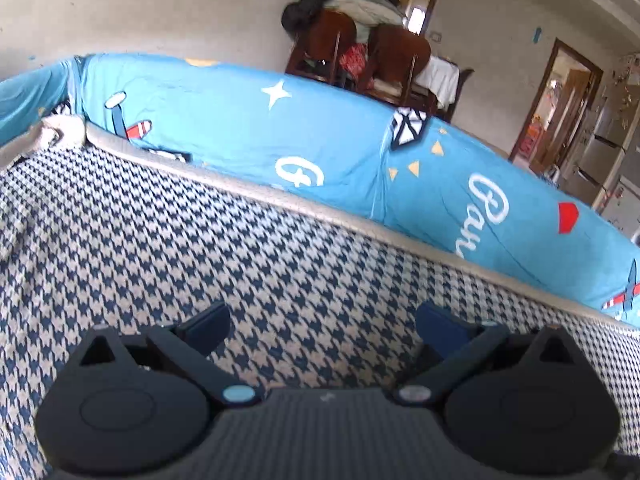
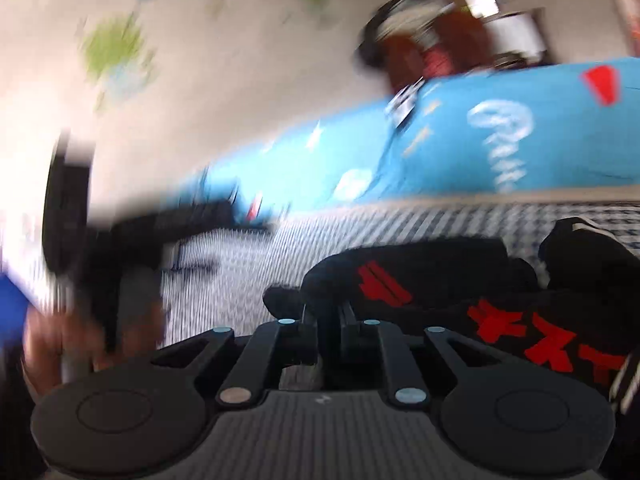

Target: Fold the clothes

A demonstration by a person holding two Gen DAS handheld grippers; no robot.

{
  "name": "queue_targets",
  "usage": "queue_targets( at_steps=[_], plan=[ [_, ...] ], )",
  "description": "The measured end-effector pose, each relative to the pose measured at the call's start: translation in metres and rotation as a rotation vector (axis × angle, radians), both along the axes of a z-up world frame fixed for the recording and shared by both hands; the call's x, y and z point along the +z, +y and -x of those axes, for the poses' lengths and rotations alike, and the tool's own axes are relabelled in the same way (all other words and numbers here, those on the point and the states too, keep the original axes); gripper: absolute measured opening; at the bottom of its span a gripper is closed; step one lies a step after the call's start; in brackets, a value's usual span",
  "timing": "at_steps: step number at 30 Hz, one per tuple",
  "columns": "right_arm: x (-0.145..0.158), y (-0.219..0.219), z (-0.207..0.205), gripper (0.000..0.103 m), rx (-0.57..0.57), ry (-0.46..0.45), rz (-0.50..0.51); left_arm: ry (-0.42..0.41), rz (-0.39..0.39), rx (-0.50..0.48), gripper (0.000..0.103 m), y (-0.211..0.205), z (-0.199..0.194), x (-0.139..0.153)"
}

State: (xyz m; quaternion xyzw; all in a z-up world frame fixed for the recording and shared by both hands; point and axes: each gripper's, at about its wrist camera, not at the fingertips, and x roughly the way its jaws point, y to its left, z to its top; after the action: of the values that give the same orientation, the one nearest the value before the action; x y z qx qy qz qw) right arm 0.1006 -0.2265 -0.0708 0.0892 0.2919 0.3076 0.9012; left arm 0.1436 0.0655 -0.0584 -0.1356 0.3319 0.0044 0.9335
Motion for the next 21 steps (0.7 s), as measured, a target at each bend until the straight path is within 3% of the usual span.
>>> queue_targets(
  at_steps=[3, 7, 21],
  plan=[
    [-0.010, 0.016, 0.009, 0.023, 0.061, 0.007, 0.105, 0.031, 0.016, -0.040, 0.103, -0.004, 0.000, -0.008],
    [-0.006, 0.008, 0.013, 0.029, 0.072, 0.004, 0.092, 0.040, -0.001, -0.076, 0.103, -0.012, 0.001, -0.014],
    [0.016, -0.042, 0.015, 0.033, -0.169, -0.015, 0.037, 0.045, -0.005, -0.153, 0.103, -0.043, -0.007, -0.025]
  ],
)
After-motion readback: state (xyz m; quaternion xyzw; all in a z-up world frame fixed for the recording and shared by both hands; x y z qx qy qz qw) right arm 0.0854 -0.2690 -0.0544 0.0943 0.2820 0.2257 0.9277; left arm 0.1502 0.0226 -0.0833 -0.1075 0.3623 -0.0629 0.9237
